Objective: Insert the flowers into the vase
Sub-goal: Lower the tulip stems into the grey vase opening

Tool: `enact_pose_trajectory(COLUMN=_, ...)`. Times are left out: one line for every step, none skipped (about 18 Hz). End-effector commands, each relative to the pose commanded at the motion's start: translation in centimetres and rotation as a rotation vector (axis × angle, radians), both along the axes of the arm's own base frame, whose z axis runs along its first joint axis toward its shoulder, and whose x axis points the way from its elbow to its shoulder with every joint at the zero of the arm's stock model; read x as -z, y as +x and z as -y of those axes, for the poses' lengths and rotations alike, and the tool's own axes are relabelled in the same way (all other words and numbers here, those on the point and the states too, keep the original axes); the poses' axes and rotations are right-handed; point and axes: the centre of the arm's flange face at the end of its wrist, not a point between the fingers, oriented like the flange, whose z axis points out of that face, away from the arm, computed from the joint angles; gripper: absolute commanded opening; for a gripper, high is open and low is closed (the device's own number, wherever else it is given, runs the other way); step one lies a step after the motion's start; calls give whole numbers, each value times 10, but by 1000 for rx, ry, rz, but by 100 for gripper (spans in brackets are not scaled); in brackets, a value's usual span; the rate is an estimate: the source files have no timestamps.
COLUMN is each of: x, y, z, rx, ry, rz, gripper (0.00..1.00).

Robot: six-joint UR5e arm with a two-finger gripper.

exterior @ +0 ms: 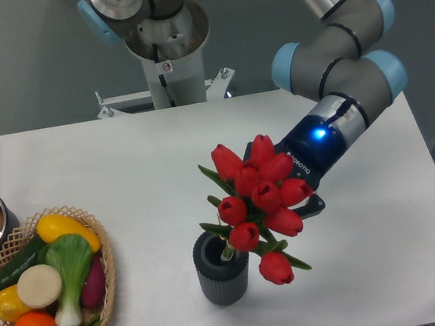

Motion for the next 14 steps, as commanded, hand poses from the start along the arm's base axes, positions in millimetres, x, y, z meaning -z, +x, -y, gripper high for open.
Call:
enact_pose_trajectory(x=9, y=4, z=2, rx=0, ry=1, rz=-6, gripper=11)
enact_pose_trajectory(x=19, y=7, z=3, rx=0, ry=-1, rz=-2, gripper=15)
enact_pose_trajectory(x=28, y=9, z=4, rx=0, ry=-3, rz=3, gripper=18)
enact_pose_trajectory(x=33, y=11, z=5, rx=0, ry=-7, rz=8, gripper=25)
enact_pose_trajectory(x=39, y=10, z=5, rx=0, ry=-12, rz=20, gripper=35)
enact_pose_trajectory(x=43, y=11, z=4, rx=1, ry=-15, rz=25, gripper=50)
enact_pose_trajectory(x=46, y=11, z=4, rx=1, ry=-17, rz=31, gripper=62)
enact_pose_trajectory(x=48, y=12, z=4, rx=1, ry=-22, rz=35, gripper=75)
enact_pose_trajectory(x=49, y=14, z=4, rx=2, ry=-28, rz=40, gripper=93)
enact_pose_trajectory(x=50, y=14, z=4, rx=1, ry=-37, rz=42, gripper=100)
enact_pose_trajectory(x=53, y=14, z=5, rx=-2, ry=-47, rz=41, gripper=100)
enact_pose_trajectory(x=56, y=14, z=7, rx=-5, ry=-62, rz=41, gripper=100)
enact_pose_trajectory(x=59, y=15, z=7, rx=-7, ry=-78, rz=37, gripper=100)
enact_pose_trajectory(x=60, y=13, z=8, rx=-13, ry=-98, rz=29, gripper=100)
